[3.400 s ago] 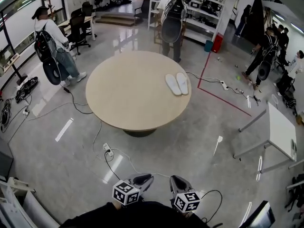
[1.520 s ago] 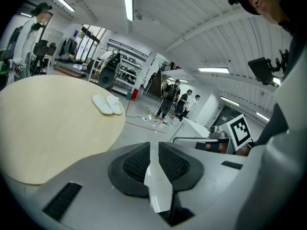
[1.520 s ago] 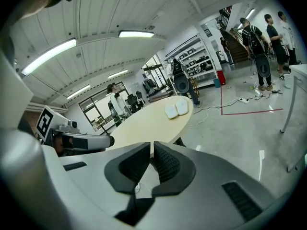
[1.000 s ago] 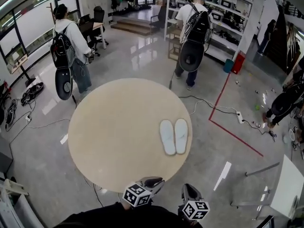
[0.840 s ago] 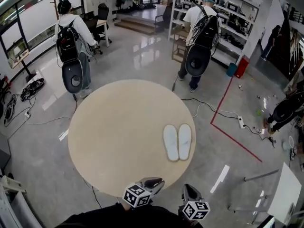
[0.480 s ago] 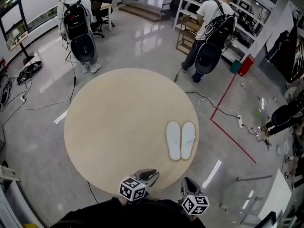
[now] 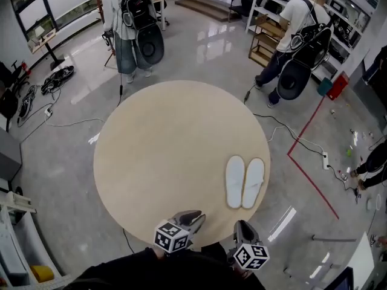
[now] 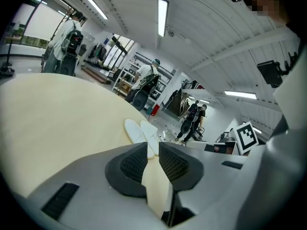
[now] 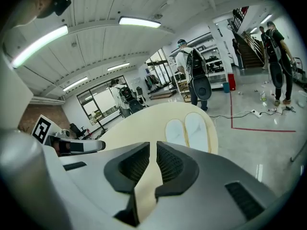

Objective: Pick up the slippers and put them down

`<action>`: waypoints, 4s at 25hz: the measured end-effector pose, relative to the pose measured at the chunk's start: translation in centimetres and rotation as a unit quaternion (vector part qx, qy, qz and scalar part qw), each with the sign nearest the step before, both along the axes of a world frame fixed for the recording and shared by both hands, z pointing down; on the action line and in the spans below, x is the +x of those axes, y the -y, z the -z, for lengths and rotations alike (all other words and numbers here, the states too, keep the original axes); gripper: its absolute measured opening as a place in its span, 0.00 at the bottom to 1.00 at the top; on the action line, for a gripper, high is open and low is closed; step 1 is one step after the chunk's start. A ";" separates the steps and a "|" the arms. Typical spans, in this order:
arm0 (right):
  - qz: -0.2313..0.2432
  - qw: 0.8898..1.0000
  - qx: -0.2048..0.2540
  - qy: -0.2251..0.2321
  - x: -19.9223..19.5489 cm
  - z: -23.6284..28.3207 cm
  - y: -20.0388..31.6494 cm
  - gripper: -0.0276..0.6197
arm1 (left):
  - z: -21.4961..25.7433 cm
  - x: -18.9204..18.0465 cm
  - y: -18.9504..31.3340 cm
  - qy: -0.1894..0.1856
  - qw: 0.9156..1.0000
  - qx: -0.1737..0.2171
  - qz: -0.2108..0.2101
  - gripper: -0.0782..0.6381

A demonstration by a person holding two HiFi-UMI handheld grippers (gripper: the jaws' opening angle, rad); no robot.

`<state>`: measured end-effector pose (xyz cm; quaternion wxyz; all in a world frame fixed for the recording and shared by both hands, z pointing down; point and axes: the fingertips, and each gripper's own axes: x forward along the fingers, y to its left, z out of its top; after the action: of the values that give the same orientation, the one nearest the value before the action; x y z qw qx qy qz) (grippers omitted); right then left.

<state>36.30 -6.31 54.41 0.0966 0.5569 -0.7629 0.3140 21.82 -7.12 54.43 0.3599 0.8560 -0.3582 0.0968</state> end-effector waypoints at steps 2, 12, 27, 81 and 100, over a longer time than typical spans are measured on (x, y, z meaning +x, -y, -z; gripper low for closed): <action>0.018 1.000 0.001 0.007 -0.3 0.0 0.9 0.10 | 0.2 0.0 0.5 0.011 1.000 0.000 0.015 0.21; 0.061 0.998 0.000 0.031 2.3 -0.5 5.6 0.25 | 0.0 4.0 3.1 0.031 0.999 -0.014 0.036 0.31; 0.025 0.999 -0.021 0.035 9.6 -3.3 12.3 0.25 | -3.1 10.2 9.1 0.047 0.997 -0.042 0.046 0.31; 0.029 0.991 -0.129 0.036 12.8 -15.9 23.3 0.10 | -17.0 16.5 20.9 0.107 0.980 -0.151 0.072 0.17; 0.062 0.992 -0.086 0.068 11.3 -9.8 19.3 0.09 | -9.8 13.1 17.5 0.086 0.989 -0.087 0.082 0.15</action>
<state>47.63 -25.65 64.18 0.1115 0.4757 -0.7706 0.4093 34.89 -24.64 64.24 0.4079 0.7775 -0.4468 0.1714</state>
